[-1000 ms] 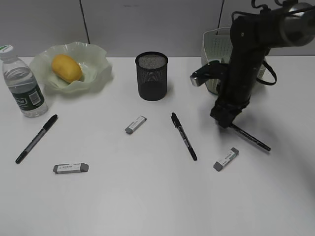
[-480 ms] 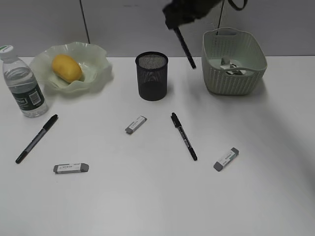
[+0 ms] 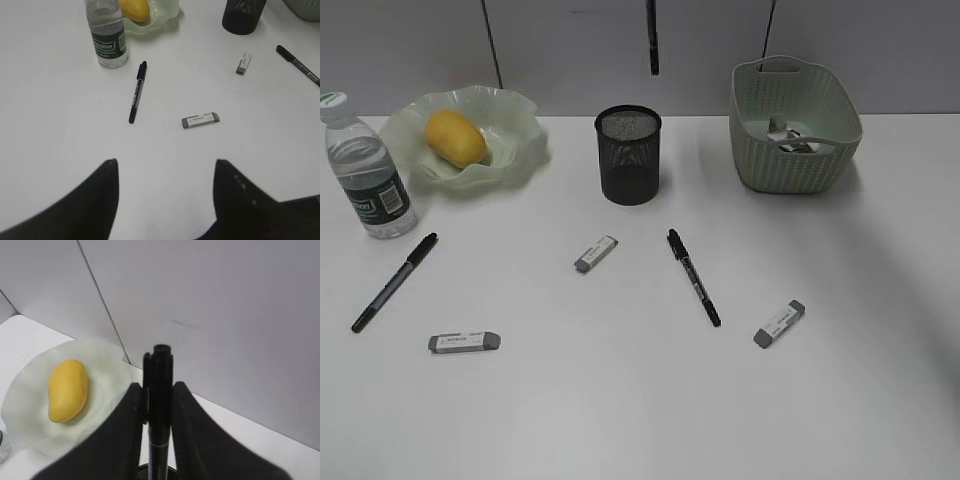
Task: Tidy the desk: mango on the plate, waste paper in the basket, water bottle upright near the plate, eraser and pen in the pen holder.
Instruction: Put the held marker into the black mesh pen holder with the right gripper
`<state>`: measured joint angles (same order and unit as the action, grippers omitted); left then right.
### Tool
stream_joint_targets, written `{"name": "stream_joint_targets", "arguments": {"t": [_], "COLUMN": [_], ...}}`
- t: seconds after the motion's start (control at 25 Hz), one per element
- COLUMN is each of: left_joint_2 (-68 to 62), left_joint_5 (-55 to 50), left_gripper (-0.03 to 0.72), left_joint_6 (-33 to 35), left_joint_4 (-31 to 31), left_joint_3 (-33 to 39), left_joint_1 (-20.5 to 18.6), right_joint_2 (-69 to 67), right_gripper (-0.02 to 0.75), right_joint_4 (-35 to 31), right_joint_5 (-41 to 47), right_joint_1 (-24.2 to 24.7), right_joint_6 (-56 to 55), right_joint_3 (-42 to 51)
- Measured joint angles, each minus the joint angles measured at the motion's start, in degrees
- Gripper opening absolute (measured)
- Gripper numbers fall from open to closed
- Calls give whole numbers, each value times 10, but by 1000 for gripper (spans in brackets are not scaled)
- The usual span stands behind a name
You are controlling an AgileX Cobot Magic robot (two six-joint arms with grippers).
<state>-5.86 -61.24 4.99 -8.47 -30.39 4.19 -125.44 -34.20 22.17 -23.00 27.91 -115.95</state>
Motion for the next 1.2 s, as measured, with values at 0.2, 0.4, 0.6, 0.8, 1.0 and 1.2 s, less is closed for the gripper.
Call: {"name": "stream_joint_targets", "arguments": {"t": [0.2, 0.4, 0.6, 0.8, 1.0, 1.2], "left_joint_2": [0, 0, 0, 0, 0, 0], "left_joint_5": [0, 0, 0, 0, 0, 0], "left_gripper": [454, 454, 454, 454, 454, 454], "left_joint_6": [0, 0, 0, 0, 0, 0], "left_joint_4": [0, 0, 0, 0, 0, 0], "left_joint_3": [0, 0, 0, 0, 0, 0], "left_joint_1": [0, 0, 0, 0, 0, 0], "right_joint_2": [-36, -68, -93, -93, -93, -93], "right_gripper": [151, 151, 151, 200, 356, 385], "right_joint_4": [3, 4, 7, 8, 8, 8], "right_joint_5": [-39, -75, -74, -60, -27, -8], "right_joint_1": [-26, -40, -41, -42, -42, -42], "right_joint_6": [19, 27, 27, 27, 27, 27], "right_joint_3": [0, 0, 0, 0, 0, 0]}}
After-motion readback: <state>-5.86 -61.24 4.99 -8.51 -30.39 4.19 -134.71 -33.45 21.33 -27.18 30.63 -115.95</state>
